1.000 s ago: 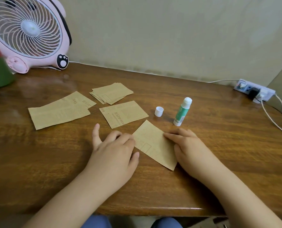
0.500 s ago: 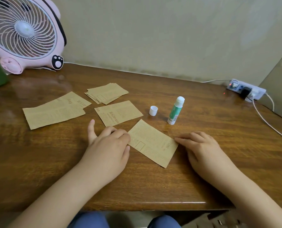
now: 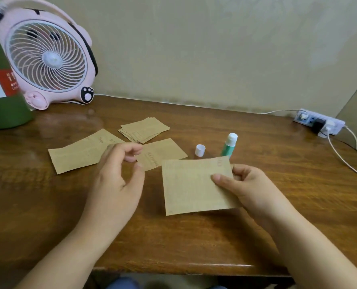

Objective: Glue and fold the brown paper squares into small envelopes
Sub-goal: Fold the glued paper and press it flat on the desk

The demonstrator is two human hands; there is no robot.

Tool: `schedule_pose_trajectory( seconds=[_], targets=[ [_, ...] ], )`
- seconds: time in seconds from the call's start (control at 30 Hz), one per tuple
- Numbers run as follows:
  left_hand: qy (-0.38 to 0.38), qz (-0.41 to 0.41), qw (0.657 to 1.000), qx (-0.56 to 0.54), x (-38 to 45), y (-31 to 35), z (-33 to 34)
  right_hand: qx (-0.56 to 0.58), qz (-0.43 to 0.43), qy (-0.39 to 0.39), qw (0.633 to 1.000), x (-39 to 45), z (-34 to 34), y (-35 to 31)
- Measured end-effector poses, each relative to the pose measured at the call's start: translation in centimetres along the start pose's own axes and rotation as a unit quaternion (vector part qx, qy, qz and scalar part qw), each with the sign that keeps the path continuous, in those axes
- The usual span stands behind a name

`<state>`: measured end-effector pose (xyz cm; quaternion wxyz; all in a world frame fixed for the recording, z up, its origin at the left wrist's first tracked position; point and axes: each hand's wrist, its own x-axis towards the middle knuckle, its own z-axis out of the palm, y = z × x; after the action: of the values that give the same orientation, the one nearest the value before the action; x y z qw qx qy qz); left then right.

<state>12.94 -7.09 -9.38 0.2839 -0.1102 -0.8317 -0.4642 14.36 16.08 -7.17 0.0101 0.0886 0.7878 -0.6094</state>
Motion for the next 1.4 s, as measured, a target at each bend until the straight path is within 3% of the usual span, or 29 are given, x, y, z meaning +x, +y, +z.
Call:
schedule_pose_trajectory(
  seconds=[0.13,0.3,0.47,0.57,0.83,1.03,1.13,1.3,1.4],
  targets=[
    [-0.117,0.014,0.99,0.083,-1.1,-0.6,0.5,-0.261,0.006,0.08,0.962,0.7,0.8,1.5],
    [-0.236,0.007,0.96,0.15,-2.0,-1.4,0.3,-0.404,-0.151,0.155,0.889,-0.1,0.6,2.9],
    [-0.311,0.039,0.922,0.227,-1.4,-0.9,1.6,-0.434,-0.28,-0.008,0.856,0.0,4.3,2.6],
    [-0.315,0.045,0.911,0.261,-1.6,-1.2,2.1,-0.446,-0.289,-0.065,0.844,0.6,6.6,2.5],
    [-0.305,0.039,0.916,0.259,-1.6,-1.6,2.2,-0.475,-0.252,0.043,0.842,0.5,2.8,3.5],
    [-0.307,0.032,0.915,0.259,-1.6,-1.7,2.3,-0.478,-0.309,-0.053,0.821,1.5,6.5,2.5],
    [-0.303,0.033,0.919,0.248,-1.7,-1.8,2.0,-0.468,-0.268,-0.009,0.842,1.7,4.6,2.5],
    [-0.279,0.051,0.93,0.234,-2.0,-1.9,2.5,-0.522,-0.212,0.065,0.823,1.5,0.8,2.6],
    [-0.277,0.043,0.93,0.237,-2.0,-2.0,2.7,-0.475,-0.273,0.013,0.837,1.0,3.0,1.7]
  ],
)
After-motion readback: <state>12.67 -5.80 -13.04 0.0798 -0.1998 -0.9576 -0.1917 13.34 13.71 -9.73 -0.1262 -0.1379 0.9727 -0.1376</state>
